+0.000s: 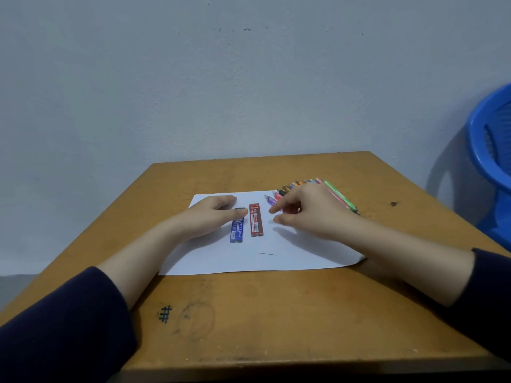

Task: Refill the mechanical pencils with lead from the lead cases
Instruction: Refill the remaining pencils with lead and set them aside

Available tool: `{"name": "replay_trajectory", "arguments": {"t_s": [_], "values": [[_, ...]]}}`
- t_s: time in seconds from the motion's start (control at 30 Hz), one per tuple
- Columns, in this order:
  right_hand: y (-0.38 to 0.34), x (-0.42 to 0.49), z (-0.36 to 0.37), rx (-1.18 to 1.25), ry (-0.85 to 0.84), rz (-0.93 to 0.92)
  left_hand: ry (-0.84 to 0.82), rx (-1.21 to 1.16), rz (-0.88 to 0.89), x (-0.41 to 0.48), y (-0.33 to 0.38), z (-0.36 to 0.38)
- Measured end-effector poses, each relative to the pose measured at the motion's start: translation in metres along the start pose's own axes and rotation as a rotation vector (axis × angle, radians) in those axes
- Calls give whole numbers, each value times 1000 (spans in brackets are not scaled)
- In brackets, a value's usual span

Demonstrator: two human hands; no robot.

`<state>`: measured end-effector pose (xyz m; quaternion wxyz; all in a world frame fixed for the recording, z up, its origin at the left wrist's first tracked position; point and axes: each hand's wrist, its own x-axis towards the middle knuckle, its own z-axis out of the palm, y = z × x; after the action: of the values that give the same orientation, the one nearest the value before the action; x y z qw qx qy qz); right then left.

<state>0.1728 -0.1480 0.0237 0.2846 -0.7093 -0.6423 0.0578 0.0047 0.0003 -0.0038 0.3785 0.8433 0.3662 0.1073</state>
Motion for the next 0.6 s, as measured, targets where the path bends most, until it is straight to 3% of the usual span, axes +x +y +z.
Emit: {"name": "replay_trajectory", "arguments": {"t_s": [0.13, 0.27, 0.6], "values": [[-14, -11, 1, 160, -140, -70, -104, 1, -7, -3, -3, -8], [-17, -14, 4, 52, -265, -78, -170, 114, 17, -5, -2, -10], [-19, -14, 8, -34, -268, -9, -178, 156, 47, -7, 1, -15]]}}
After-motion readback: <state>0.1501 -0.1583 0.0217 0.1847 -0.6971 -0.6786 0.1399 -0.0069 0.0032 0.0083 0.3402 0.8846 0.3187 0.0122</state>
